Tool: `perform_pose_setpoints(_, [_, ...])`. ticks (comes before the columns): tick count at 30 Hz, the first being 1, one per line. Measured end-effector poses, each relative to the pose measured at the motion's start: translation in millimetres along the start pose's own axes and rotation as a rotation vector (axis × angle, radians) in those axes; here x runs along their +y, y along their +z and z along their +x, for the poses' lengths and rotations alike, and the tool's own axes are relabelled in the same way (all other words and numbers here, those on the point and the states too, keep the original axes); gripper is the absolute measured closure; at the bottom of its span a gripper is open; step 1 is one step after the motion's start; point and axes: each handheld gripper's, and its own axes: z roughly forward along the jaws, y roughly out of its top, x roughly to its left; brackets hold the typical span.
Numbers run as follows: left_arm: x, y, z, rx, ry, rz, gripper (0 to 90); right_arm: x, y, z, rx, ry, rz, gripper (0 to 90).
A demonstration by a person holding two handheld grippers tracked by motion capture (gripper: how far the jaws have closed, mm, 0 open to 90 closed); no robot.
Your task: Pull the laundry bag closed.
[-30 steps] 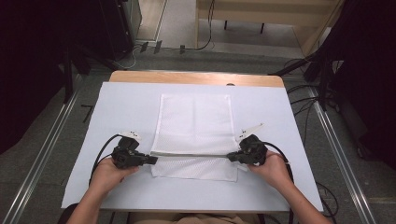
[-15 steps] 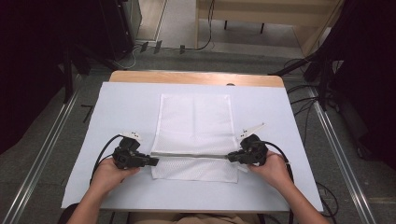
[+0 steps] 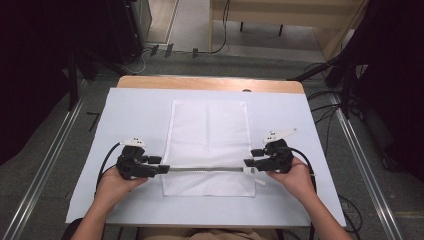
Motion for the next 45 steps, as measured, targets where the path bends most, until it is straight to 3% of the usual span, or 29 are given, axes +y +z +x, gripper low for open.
perform_pose_setpoints(11, [-2.7, -16.5, 13.9, 0.083, -0.015, -0.083, 36.9, -8.8, -19.1, -28.7, -0.1, 0.104, -0.1, 36.4])
perform_pose_setpoints(15, [-5.4, -23.3, 24.4, 0.132, -0.044, -0.11, 35.3, -12.3, -21.8, -37.1, -0.132, 0.151, -0.125, 33.5])
perform_pose_setpoints(18, [-7.4, -27.8, 31.1, 0.192, -0.069, -0.124, 33.7, -15.0, -22.9, -41.5, -0.167, 0.154, -0.129, 29.3])
perform_pose_setpoints(20, [-8.7, -29.9, 34.2, 0.228, -0.08, -0.141, 33.0, -18.1, -24.7, -44.6, -0.125, 0.146, -0.124, 24.5])
perform_pose_setpoints(22, [-9.6, -32.1, 36.9, 0.254, -0.073, -0.157, 32.5, -20.7, -26.6, -47.0, -0.153, 0.141, -0.119, 25.3])
perform_pose_setpoints(30, [-9.8, -31.2, 41.4, 0.278, -0.086, -0.172, 31.2, -27.5, -30.9, -56.2, -0.219, 0.172, -0.114, 25.3])
perform_pose_setpoints(45, [-8.9, -27.7, 41.4, 0.282, -0.075, -0.156, 30.4, -29.7, -30.4, -57.0, -0.219, 0.175, -0.099, 25.4])
